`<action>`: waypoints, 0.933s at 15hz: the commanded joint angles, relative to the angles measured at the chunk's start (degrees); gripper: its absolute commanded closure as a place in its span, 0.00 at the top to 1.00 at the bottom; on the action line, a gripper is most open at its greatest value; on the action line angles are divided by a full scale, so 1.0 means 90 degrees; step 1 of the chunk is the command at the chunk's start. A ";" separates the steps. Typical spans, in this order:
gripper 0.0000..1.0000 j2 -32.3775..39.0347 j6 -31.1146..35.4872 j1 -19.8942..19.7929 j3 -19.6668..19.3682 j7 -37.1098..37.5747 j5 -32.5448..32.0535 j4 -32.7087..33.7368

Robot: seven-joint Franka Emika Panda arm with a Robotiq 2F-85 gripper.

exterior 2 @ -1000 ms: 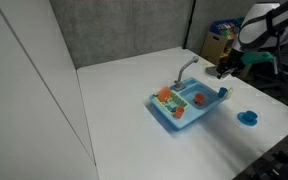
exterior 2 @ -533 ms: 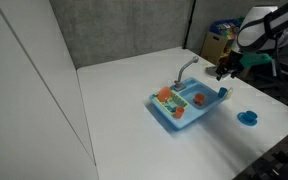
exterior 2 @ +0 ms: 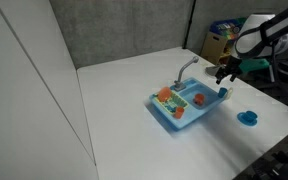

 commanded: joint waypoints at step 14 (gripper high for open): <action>1.00 0.0501 0.0800 -0.0277 0.0212 -0.0750 -0.0003 -0.0297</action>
